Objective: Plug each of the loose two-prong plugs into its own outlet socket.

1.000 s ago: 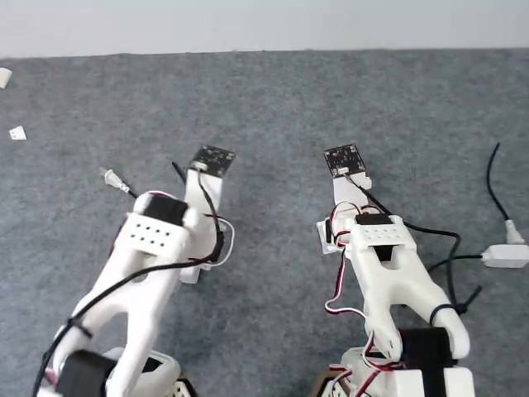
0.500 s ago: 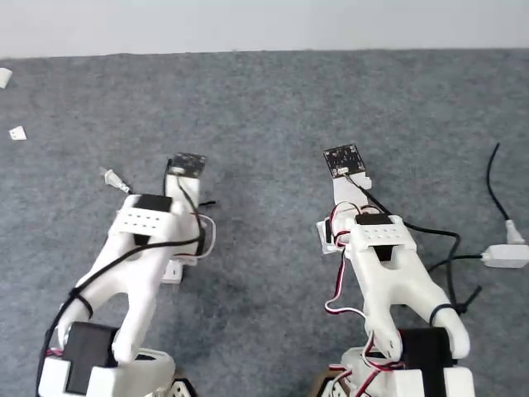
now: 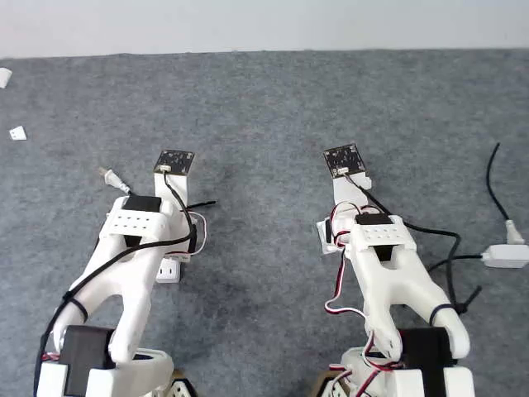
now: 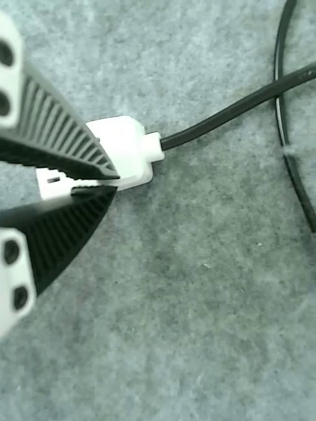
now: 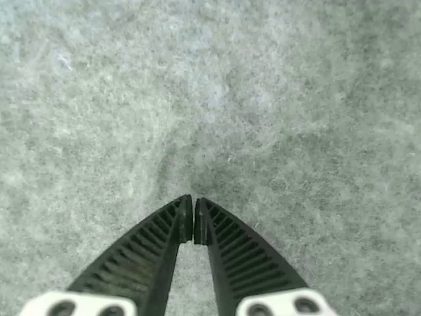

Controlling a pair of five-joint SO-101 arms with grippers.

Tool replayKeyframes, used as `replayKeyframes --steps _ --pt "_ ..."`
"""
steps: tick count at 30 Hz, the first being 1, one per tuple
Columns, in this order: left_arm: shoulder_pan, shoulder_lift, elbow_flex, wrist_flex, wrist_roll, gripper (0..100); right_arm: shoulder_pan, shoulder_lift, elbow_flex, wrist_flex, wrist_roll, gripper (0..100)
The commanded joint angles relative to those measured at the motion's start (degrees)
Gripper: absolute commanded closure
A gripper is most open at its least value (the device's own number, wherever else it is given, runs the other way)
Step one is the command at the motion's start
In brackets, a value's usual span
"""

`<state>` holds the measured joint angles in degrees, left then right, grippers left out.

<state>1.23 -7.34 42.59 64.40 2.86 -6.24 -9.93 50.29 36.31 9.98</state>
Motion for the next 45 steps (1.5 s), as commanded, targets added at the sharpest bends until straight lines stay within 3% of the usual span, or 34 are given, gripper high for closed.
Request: replayKeyframes --steps 1,9,16,26,32,36,45 --pt "-2.0 0.4 -0.7 -1.7 -0.7 98 0.2 0.0 -3.6 -1.1 0.5 98.7" --pt "-2.2 -1.0 -4.4 -1.2 -0.7 98 0.2 0.0 -3.6 -1.1 0.5 98.7" --pt "-2.8 -11.1 -4.4 2.5 -0.7 98 0.2 0.0 -3.6 -1.1 0.5 98.7" --pt "-15.6 -25.7 1.6 4.9 -0.7 98 0.2 0.0 -3.6 -1.1 0.6 98.7" --pt "-24.5 -27.5 16.1 -10.7 -0.4 98 -2.4 0.0 -3.3 -0.7 6.9 98.7" --pt "-30.7 -27.2 18.5 -18.6 -0.1 98 -5.3 0.0 -3.6 -1.7 8.8 98.7" --pt "-32.0 -27.2 21.0 -27.9 -0.1 98 -19.2 3.2 -3.9 -12.5 15.2 98.7"
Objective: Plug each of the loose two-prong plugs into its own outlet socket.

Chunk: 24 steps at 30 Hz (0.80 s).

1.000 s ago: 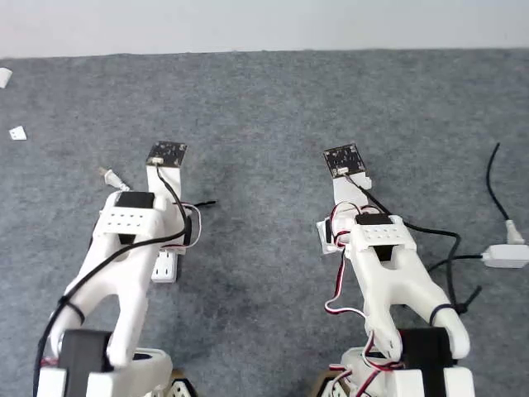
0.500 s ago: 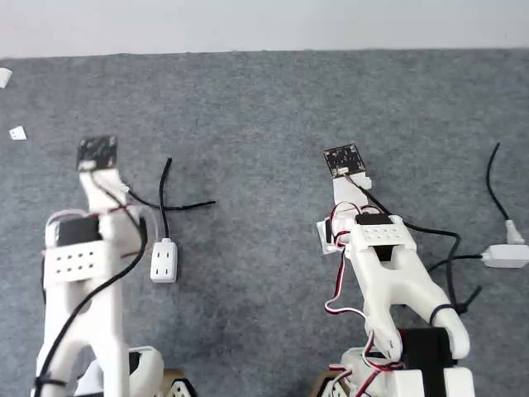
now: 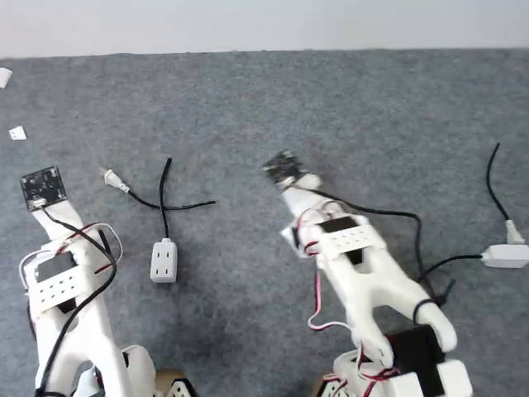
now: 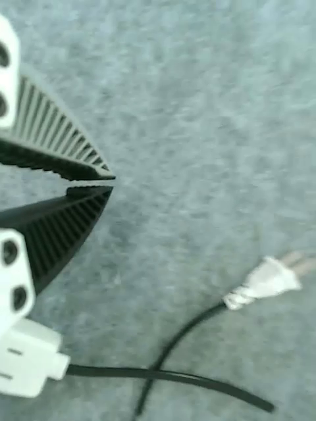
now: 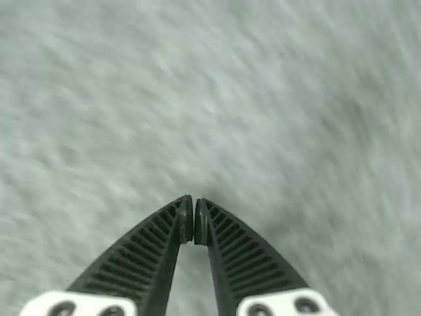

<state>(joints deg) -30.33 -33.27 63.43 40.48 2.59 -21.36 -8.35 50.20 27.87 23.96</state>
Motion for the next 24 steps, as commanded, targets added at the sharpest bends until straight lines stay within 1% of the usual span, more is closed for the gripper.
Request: replayKeyframes --steps 1,5,10,14,17,24 --pt "-0.6 -1.2 0.8 -5.5 0.1 98 -5.5 3.3 -5.0 -5.1 1.3 98.7" --pt "-0.6 -1.2 3.6 -10.9 0.0 98 -8.6 11.1 -14.8 -4.4 1.1 97.8" --pt "-0.5 -1.2 3.6 -11.3 0.1 98 -13.6 22.5 -32.8 6.1 1.2 90.5" --pt "-0.5 -1.2 3.9 -13.5 -0.2 98 -17.2 31.4 -46.5 10.3 1.3 90.2" --pt "-0.4 -1.2 4.0 -14.4 -0.2 98 -19.2 38.1 -57.0 13.8 4.0 90.1" --pt "-0.4 -1.2 4.0 -14.4 -0.2 98 -20.4 53.3 -80.9 26.8 5.2 90.0"
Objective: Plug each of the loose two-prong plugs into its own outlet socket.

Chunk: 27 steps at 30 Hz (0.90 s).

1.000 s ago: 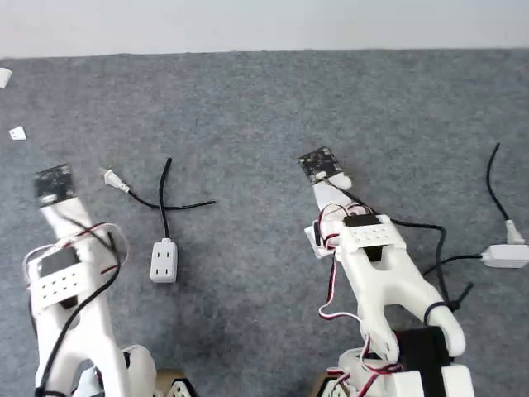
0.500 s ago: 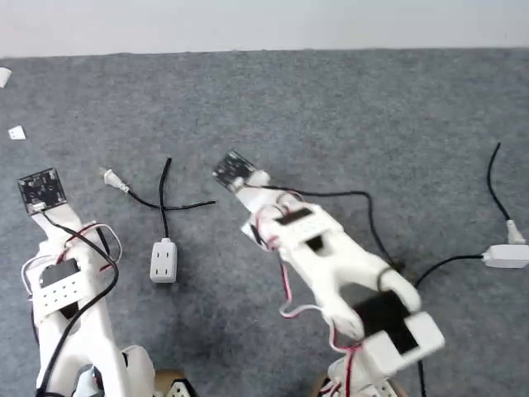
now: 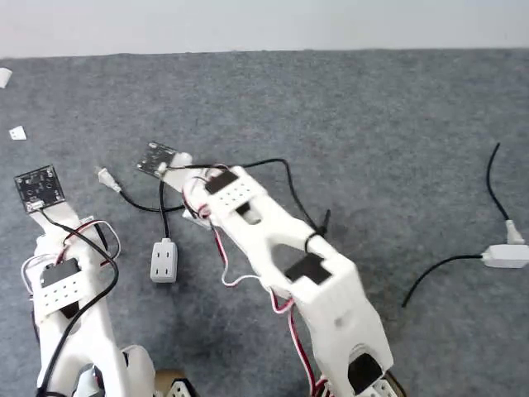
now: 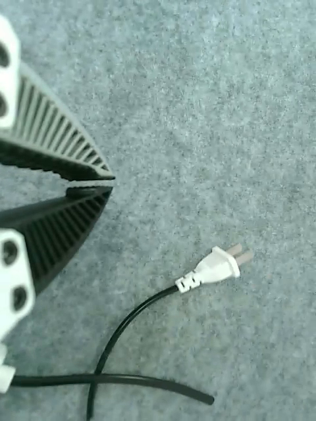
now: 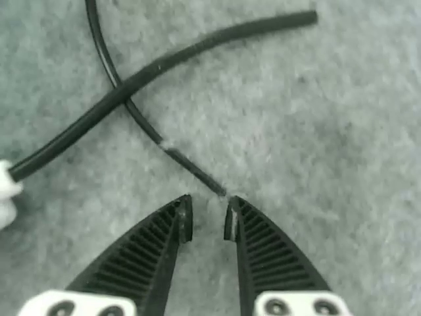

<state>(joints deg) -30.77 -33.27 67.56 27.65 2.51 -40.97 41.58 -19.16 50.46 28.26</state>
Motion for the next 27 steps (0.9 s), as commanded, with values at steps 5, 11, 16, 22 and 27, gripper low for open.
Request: replayKeyframes --steps 5,11,16,22,27 --pt "0.1 -1.2 -0.2 -1.6 -0.1 98 -1.2 9.5 -23.6 15.7 4.2 90.0" --pt "0.1 -1.2 -0.2 -1.6 -0.1 98 -4.4 9.3 -29.6 23.6 4.3 82.7" --pt "0.2 -1.2 -0.2 -1.6 -0.2 98 -5.2 9.1 -29.6 24.9 10.1 75.3" --pt "1.7 -1.1 -0.1 -1.7 -0.2 98 -5.1 8.0 -31.6 28.8 10.6 75.3" --pt "1.9 -1.1 -0.1 -1.7 -0.2 98 -4.9 5.8 -31.5 28.7 10.5 75.3"
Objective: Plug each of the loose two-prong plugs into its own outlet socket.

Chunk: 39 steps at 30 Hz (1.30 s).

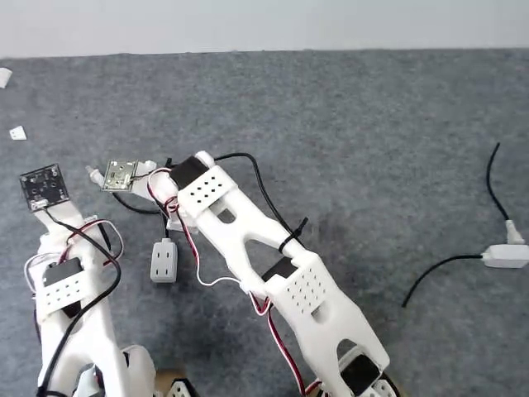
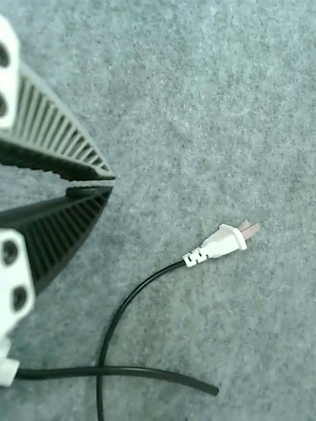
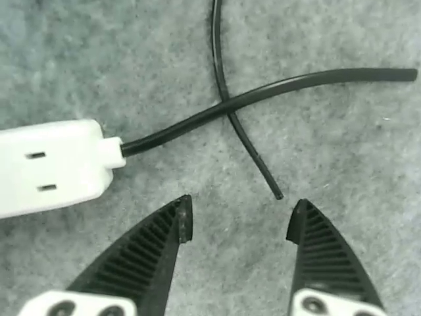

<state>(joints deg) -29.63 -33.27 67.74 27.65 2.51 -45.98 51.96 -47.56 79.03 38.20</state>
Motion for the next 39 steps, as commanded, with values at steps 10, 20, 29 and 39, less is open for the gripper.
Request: replayKeyframes --steps 10,20,29,39 --pt "2.6 -1.1 1.9 -4.9 -0.3 98 2.4 0.9 -3.1 -9.7 3.5 75.4" --pt "2.5 -1.2 1.8 -5.0 -0.2 98 2.4 4.9 -3.1 -10.9 4.9 95.2" --pt "2.4 -1.2 1.8 -5.0 0.0 98 3.3 4.4 -3.2 -10.2 4.8 99.0" --pt "2.5 -1.2 1.8 -5.2 0.1 98 12.1 -10.4 -7.3 10.9 -9.6 99.0"
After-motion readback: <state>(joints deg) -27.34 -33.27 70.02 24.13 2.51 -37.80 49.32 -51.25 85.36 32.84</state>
